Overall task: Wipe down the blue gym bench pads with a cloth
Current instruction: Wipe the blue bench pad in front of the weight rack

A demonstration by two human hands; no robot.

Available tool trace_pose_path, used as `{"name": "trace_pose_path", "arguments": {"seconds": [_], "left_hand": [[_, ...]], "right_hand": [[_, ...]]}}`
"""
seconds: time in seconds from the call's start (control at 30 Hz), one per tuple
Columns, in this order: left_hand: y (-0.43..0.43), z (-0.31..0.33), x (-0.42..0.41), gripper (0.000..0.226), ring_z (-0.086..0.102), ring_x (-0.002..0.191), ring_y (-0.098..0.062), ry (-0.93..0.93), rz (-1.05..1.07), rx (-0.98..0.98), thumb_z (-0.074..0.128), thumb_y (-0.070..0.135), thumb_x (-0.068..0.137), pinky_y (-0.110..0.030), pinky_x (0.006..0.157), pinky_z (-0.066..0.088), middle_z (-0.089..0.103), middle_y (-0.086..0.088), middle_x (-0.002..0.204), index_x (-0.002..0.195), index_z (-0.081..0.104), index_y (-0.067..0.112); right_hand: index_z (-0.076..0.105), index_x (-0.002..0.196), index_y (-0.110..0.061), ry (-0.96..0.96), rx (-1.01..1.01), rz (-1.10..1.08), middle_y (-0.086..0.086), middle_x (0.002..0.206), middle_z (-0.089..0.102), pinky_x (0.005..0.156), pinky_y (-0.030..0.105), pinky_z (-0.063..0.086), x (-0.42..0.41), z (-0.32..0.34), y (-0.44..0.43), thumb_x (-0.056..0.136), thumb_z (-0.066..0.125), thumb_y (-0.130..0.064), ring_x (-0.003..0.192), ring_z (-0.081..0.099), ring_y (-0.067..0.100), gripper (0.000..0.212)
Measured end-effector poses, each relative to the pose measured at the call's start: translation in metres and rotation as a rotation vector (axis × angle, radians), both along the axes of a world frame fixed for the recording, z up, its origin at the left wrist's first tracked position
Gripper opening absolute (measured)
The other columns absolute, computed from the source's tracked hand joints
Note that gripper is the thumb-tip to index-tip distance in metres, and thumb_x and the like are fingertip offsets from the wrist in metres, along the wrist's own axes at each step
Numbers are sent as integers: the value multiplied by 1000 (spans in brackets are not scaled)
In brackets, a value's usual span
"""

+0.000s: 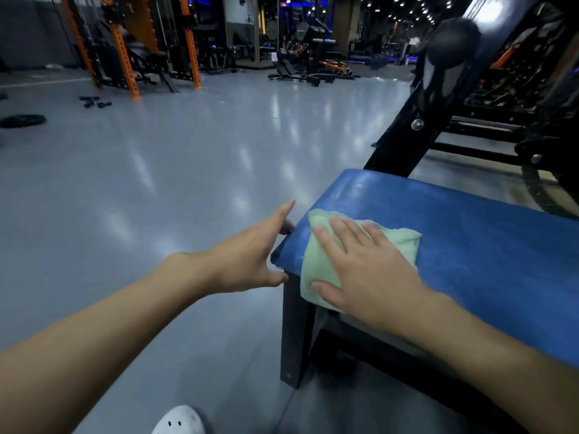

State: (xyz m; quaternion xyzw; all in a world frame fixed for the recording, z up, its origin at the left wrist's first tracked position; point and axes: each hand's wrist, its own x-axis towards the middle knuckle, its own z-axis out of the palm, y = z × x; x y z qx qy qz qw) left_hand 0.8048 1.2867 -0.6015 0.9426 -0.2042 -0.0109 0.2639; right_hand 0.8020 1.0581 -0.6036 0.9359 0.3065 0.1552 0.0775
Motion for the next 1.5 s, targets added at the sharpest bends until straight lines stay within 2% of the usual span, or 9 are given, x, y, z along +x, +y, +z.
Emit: {"name": "trace_pose_path", "arguments": {"seconds": [0.2, 0.3, 0.5, 0.63, 0.73, 0.83, 0.93, 1.3, 1.5], "left_hand": [[19, -18, -16, 122, 25, 145, -10, 45, 129, -70, 79, 32, 82, -29, 116, 31, 13, 7, 160, 155, -18, 28], [23, -18, -19, 120, 25, 145, -6, 74, 147, -85, 78, 34, 82, -24, 112, 31, 15, 12, 160, 155, -18, 32], [22, -11, -16, 116, 21, 144, 1, 72, 168, -61, 76, 38, 83, -14, 107, 27, 17, 12, 160, 156, -15, 34], [8, -1, -19, 99, 24, 141, 4, 45, 124, -59, 65, 50, 86, -15, 110, 25, 19, 16, 158, 157, -2, 34], [-5, 2, -23, 80, 37, 132, 3, 34, 119, -52, 54, 66, 88, -20, 108, 32, 26, 22, 152, 153, 13, 40], [-18, -4, -22, 82, 39, 133, -3, 37, 120, -47, 51, 66, 89, -24, 107, 35, 29, 22, 154, 151, 2, 45], [-27, -8, -19, 92, 38, 138, -11, 65, 151, -25, 51, 68, 89, -31, 111, 35, 21, 20, 159, 152, -13, 46], [-34, 3, -5, 65, 45, 111, -5, 45, 176, 66, 42, 74, 87, -29, 95, 39, 44, 20, 131, 139, 31, 36], [-46, 13, 16, 64, 44, 116, -7, -32, 113, 169, 20, 74, 84, -34, 100, 39, 40, 17, 129, 131, 36, 33]], "right_hand": [[39, 145, -19, 33, -47, 94, 8, 155, 29, 116, 49, 21, 21, 6, 40, 88, 38, -63, 144, 26, 28, 72], [45, 142, -23, 22, -46, 272, 4, 143, 44, 109, 48, 34, 20, 6, 28, 88, 40, -57, 130, 42, 28, 64], [46, 138, -40, 284, -16, 249, -13, 140, 46, 115, 37, 21, 67, 24, 33, 89, 13, -61, 135, 35, 12, 63], [58, 125, -38, 339, -5, 104, -11, 127, 56, 108, 40, 29, 117, 28, 37, 89, 11, -54, 126, 44, 14, 61], [49, 132, -43, 311, 40, 180, -15, 131, 49, 112, 41, 22, 105, 22, 29, 87, 9, -68, 129, 36, 11, 65], [45, 133, -46, 351, 97, 290, -20, 130, 44, 112, 37, 21, 97, 24, 15, 87, 18, -72, 127, 32, 5, 59], [58, 112, -38, 346, 143, 251, -18, 114, 56, 103, 41, 36, 131, 29, 12, 89, 22, -64, 114, 47, 8, 50], [57, 80, -28, 341, 142, 200, -14, 85, 57, 91, 37, 32, 168, 19, 18, 86, 19, -60, 93, 48, 7, 49], [55, 76, -30, 339, 164, 46, -15, 93, 57, 101, 50, 29, 208, 23, 8, 85, 21, -59, 105, 48, 14, 46]]}}
